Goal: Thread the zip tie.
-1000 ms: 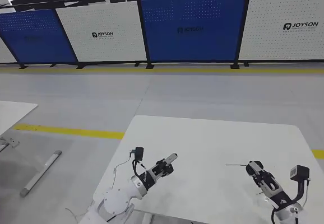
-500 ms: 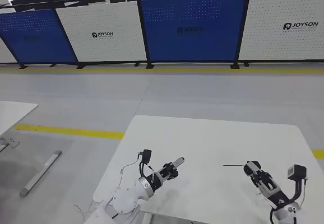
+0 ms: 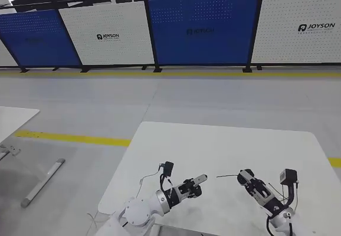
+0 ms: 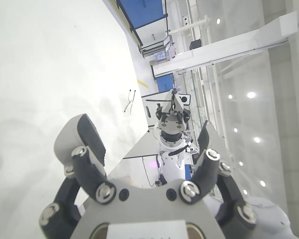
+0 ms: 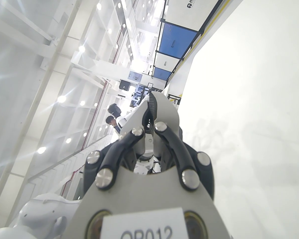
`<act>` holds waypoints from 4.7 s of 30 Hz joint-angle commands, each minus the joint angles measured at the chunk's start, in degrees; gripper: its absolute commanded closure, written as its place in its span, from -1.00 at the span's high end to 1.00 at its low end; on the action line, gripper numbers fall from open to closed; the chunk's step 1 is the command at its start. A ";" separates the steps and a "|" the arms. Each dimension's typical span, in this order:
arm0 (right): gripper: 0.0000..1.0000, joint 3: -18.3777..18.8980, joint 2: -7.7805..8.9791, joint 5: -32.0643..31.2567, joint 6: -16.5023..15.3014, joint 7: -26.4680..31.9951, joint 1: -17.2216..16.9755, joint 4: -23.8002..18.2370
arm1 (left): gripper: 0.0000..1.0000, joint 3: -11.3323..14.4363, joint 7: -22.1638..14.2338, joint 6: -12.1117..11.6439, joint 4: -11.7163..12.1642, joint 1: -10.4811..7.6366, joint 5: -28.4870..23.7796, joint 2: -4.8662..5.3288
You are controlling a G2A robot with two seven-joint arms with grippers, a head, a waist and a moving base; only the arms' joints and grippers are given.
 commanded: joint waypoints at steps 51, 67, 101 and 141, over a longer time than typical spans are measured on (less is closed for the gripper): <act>-1.00 -3.35 -0.96 1.46 -2.99 -2.65 0.15 0.77 | 1.00 7.99 15.46 5.87 4.32 -6.99 -14.04 -3.07; -1.00 -2.91 -0.94 7.47 -2.69 4.25 -0.27 2.36 | 1.00 7.99 15.46 5.87 4.32 -6.99 -14.04 -3.07; -1.00 -4.85 -1.76 1.39 -1.30 -5.67 0.29 1.59 | 1.00 11.42 14.40 -0.65 3.70 -7.74 -16.98 -4.12; -1.00 -4.96 -1.94 3.25 -1.31 -2.87 0.91 2.20 | -0.18 12.81 16.07 -1.90 5.70 -8.94 -13.76 -4.77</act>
